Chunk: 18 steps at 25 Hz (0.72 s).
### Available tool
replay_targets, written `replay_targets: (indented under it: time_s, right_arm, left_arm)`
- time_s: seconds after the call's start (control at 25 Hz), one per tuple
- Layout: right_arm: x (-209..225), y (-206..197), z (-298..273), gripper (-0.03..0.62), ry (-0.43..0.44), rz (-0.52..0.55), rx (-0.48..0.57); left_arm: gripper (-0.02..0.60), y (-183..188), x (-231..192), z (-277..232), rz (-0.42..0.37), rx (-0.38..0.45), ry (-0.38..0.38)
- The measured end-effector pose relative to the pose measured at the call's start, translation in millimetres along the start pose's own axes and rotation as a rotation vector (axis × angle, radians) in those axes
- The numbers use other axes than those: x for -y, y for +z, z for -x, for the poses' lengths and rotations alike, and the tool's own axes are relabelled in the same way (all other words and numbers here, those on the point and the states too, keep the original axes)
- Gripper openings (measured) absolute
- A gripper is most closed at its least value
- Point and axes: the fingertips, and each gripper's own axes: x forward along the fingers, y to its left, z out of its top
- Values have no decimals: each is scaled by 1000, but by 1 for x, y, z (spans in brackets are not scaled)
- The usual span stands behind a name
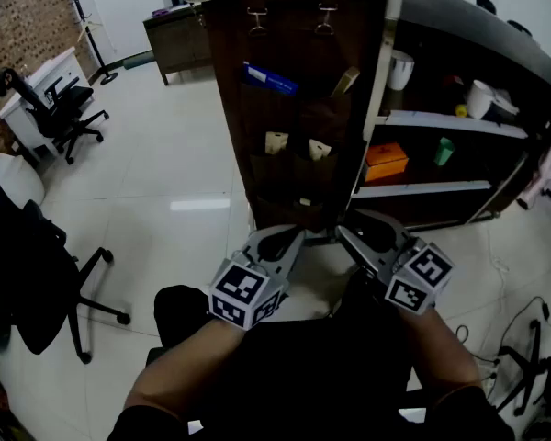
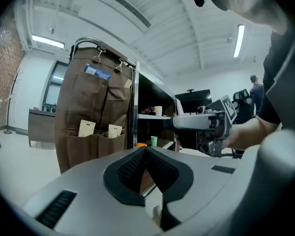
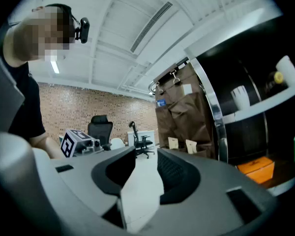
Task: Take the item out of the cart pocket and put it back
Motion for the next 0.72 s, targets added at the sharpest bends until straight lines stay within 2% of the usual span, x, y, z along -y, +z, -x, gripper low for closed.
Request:
replay_targets:
  time_s: [0.2, 0.4, 0.56, 0.72]
  right_arm:
    - [17, 51, -38, 160, -57, 217, -55]
    - [38, 87, -73, 158, -72, 256, -40]
    - [76, 78, -100, 158, -155, 306, -92]
    - [123, 37, -128, 158, -198, 289, -228]
  left_arm:
    - [0, 5, -13, -1, 16, 11, 21]
    - [0, 4, -10, -4, 30, 11, 8]
    - [0, 5, -7, -5, 39, 11, -5]
    - [0, 6, -7, -7, 48, 16, -11]
